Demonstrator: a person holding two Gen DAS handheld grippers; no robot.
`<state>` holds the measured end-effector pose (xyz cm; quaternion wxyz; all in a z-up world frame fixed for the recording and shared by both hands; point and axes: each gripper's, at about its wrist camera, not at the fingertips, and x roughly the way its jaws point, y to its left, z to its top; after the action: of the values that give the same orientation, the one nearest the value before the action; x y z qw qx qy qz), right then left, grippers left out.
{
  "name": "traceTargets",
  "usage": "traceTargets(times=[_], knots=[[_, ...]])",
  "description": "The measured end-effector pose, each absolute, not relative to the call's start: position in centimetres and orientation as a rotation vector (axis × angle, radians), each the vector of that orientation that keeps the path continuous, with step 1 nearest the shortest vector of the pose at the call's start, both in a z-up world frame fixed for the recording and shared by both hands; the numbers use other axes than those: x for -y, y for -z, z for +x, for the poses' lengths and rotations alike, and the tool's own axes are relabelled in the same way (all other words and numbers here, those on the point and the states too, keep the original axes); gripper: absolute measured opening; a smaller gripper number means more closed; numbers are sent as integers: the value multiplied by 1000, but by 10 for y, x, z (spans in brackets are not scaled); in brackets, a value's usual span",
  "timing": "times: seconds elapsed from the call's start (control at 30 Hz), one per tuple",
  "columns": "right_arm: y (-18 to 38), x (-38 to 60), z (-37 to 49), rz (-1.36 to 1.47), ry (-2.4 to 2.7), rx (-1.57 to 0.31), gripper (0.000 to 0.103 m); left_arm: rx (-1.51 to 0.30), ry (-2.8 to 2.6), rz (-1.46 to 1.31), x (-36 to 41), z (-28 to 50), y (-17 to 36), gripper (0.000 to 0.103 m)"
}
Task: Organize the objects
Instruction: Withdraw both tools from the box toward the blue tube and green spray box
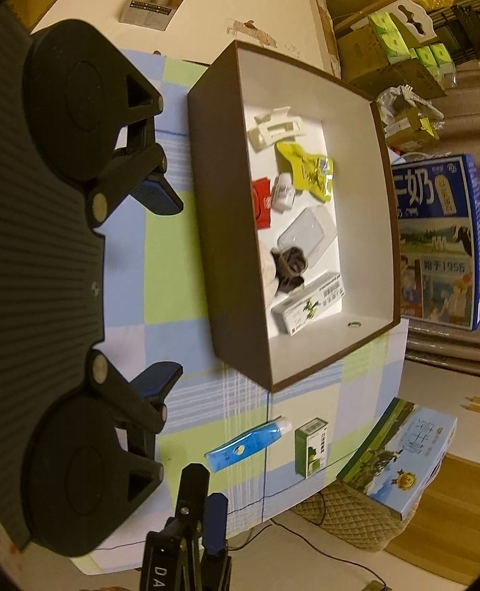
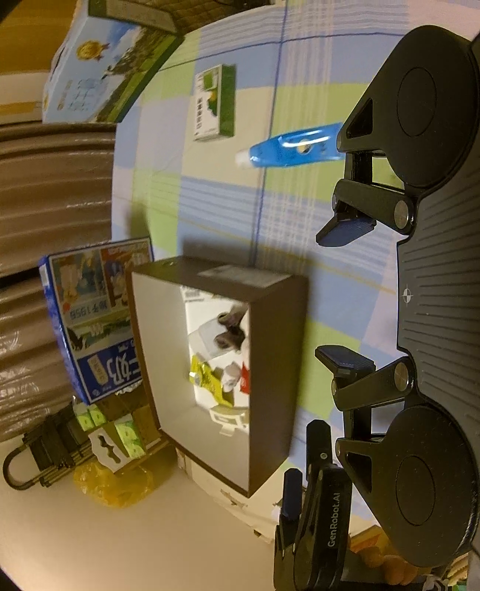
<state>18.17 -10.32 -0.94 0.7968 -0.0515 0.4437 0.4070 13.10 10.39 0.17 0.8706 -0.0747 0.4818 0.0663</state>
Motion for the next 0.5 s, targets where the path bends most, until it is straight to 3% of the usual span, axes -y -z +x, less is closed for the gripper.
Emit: traceTargets(times=[0.5], knots=[[24,163,201,-95,-851,-1005,57,-1048,-110,-134,-37,146,9,84]])
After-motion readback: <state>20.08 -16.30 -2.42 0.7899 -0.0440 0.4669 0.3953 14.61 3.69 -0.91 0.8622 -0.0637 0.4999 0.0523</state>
